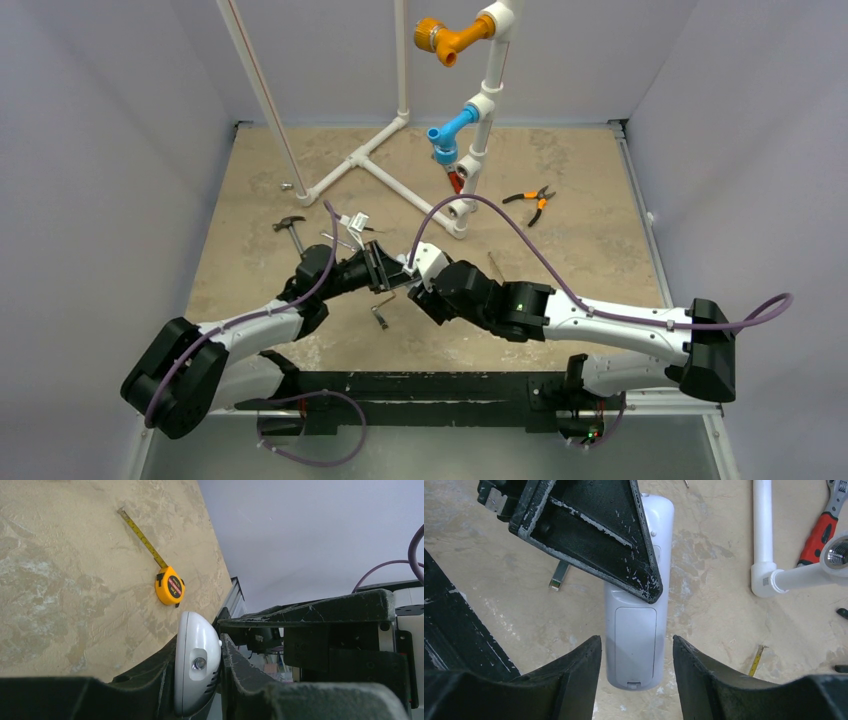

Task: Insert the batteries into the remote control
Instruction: Load the battery cover into the remote control.

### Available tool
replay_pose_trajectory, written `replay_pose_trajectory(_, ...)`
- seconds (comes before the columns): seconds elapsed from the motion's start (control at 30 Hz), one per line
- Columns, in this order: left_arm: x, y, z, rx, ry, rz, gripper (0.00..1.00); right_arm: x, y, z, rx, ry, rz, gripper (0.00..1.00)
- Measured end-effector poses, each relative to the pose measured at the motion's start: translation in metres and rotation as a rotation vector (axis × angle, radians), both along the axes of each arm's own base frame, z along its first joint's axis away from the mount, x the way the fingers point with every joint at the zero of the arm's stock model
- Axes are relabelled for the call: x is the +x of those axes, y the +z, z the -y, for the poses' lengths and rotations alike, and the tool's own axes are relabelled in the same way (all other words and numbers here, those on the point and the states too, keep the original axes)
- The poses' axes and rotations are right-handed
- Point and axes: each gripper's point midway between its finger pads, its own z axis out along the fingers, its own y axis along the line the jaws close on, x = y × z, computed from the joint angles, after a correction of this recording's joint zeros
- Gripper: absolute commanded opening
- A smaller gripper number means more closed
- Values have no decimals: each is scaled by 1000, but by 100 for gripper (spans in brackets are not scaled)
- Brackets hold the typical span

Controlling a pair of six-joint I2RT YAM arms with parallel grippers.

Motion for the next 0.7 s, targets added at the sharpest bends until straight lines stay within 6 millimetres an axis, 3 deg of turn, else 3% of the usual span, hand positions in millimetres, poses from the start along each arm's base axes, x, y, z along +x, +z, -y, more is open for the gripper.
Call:
replay_pose_trajectory(0.3, 1, -2, 1, 1, -2, -4, 0, 1, 17, 1, 67, -14, 12, 61)
replay_pose_trajectory(0.43, 1, -2, 1, 1, -1, -4, 0, 13, 33, 7, 164, -81, -14, 62)
replay_pose_trajectory(0.57, 2, -1, 0, 0, 5, -1, 0, 40, 38, 27, 283, -196, -83, 60)
replay_pose_trajectory(0.7, 3, 1, -1, -3, 17, 6, 0, 59, 32, 57, 413, -317, -166, 58)
